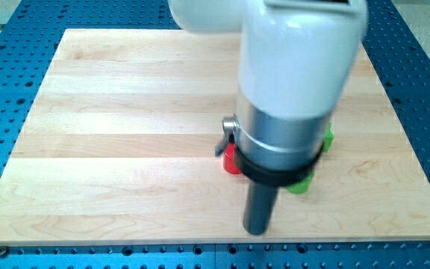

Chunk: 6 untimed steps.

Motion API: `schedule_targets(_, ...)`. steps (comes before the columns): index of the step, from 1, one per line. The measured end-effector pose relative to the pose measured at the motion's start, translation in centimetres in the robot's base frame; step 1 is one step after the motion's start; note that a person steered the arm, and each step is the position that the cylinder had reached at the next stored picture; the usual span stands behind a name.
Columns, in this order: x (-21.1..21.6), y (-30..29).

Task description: Adjust the red circle blue cube and green circle to the group of blocks

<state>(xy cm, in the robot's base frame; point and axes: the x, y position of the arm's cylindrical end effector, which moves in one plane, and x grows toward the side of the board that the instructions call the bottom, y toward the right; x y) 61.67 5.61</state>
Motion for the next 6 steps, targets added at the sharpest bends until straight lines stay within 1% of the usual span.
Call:
schedule_targets(1, 0.1, 7.5)
schedule_targets(2, -2.4, 16.4)
schedule_targets(3, -7.7, 18.6)
schedule_targets(4, -12.2, 20.0)
schedule_targets(5, -18.0, 19.9)
schedule_targets(6, -18.6, 18.3)
